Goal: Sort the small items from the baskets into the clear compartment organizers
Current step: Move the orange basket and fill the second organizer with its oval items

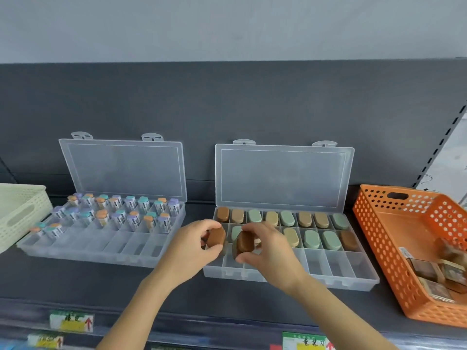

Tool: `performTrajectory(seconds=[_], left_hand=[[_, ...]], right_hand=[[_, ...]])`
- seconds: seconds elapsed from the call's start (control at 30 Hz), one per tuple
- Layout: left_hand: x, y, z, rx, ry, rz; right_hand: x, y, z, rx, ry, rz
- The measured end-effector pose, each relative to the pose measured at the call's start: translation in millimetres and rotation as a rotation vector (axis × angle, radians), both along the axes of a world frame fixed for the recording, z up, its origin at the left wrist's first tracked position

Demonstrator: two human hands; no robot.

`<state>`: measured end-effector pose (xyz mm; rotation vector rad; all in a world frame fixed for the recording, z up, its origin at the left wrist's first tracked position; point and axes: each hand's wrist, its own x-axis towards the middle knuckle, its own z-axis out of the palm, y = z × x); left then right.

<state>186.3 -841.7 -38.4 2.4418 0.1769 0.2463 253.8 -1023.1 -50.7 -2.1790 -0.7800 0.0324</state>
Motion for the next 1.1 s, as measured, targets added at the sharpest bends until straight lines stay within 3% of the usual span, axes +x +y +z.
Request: performTrajectory(seconds=[0.23, 0.6, 0.83, 1.1], left_hand=[[-2, 7, -14, 0.115, 0.171, -0.086], [0, 13, -25, 0.152, 0.155, -0.12], [10, -4, -10, 0.083, 0.074, -0.138], [50, -79, 25, 0.111, -0.023, -0.337]], right_hand=[[-2, 8, -11, -0.173, -0.033, 0.057], [2, 9, -17, -0.401, -0.134, 0.157], [13, -18, 0, -0.199, -0.072, 0.098], [27, -117, 38, -0.206, -0.199, -0.16]])
